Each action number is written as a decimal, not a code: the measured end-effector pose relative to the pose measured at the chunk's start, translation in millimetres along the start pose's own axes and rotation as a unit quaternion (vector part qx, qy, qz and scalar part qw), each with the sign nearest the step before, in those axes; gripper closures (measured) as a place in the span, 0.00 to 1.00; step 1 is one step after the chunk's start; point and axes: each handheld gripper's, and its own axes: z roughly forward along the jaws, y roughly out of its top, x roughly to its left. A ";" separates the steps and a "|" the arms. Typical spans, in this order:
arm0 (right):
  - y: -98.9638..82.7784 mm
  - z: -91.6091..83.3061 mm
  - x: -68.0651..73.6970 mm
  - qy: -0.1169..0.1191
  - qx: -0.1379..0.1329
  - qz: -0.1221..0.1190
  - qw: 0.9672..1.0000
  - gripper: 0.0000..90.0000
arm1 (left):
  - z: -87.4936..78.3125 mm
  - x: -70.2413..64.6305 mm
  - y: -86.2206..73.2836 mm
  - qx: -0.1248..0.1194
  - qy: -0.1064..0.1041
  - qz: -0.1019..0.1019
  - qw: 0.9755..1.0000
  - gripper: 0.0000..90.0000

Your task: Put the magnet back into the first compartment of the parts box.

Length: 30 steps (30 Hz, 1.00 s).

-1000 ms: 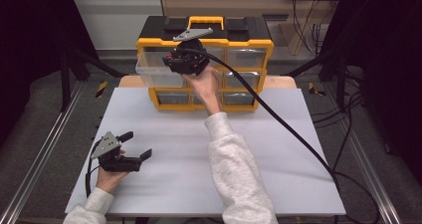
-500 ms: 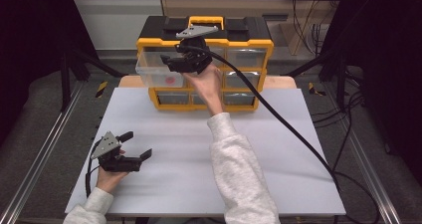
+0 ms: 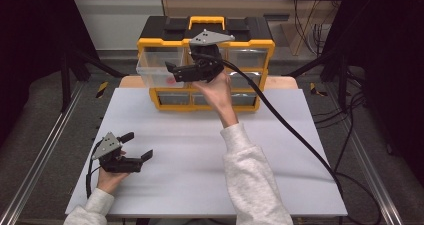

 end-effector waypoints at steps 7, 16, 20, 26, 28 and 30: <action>-14.7 -18.6 5.1 -0.001 -0.005 -0.005 1.000 0.06 | 0.1 0.0 -0.2 0.001 0.001 0.000 1.000 0.01; -33.5 -45.4 9.4 -0.001 -0.020 -0.004 1.000 0.05 | -0.5 0.2 0.0 0.000 0.002 0.000 1.000 0.01; -47.0 -58.6 10.1 -0.005 -0.021 -0.002 1.000 0.05 | 0.0 -0.3 -0.1 0.000 0.001 0.000 1.000 0.01; -67.1 -75.8 4.0 -0.013 -0.017 0.003 1.000 0.04 | 0.6 -0.3 -0.4 0.002 0.002 0.001 1.000 0.01; -74.0 -82.2 0.9 -0.016 -0.016 0.006 1.000 0.04 | 1.1 -0.4 -0.5 0.002 0.002 0.001 1.000 0.01; -81.2 -88.6 -1.9 -0.021 -0.013 0.008 1.000 0.04 | 1.4 -0.5 -0.6 0.003 0.001 0.001 1.000 0.01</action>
